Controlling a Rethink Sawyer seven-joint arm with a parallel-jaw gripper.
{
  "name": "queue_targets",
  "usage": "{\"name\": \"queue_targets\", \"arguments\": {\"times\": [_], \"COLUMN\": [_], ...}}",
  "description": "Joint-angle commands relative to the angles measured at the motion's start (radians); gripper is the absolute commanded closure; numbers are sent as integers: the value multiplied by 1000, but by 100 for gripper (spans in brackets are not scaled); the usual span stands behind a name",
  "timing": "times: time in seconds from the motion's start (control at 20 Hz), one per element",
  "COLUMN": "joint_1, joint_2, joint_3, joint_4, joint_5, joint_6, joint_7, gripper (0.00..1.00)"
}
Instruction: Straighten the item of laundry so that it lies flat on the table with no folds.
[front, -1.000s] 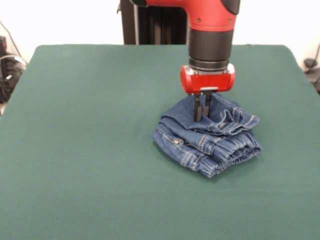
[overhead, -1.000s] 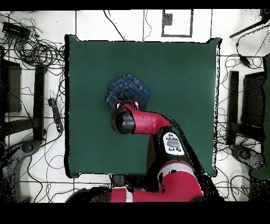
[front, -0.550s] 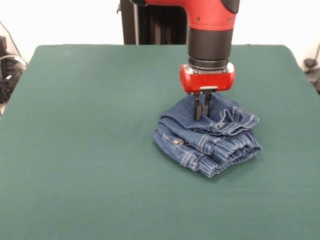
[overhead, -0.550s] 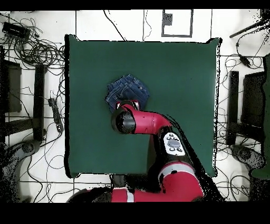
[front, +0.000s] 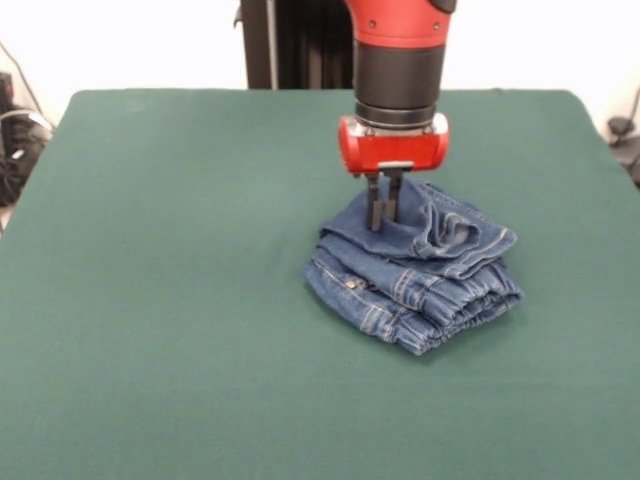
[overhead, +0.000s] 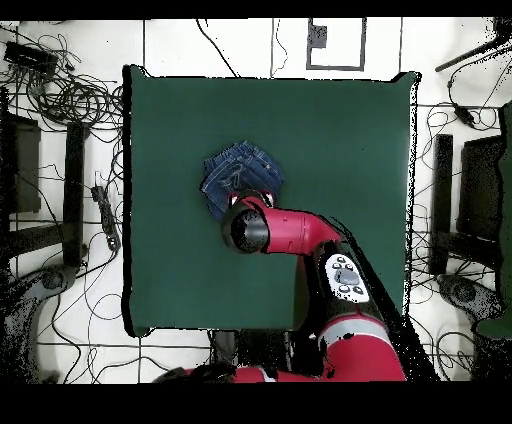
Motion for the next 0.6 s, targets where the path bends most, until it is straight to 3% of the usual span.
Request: {"name": "queue_targets", "arguments": {"times": [0.05,0.6], "joint_1": [-22,-56], "joint_2": [33,77], "joint_3": [46,41], "joint_4": [42,-16], "joint_5": [-89,-192], "joint_6": [92,89], "joint_7": [8,5], "gripper": [100,100]}}
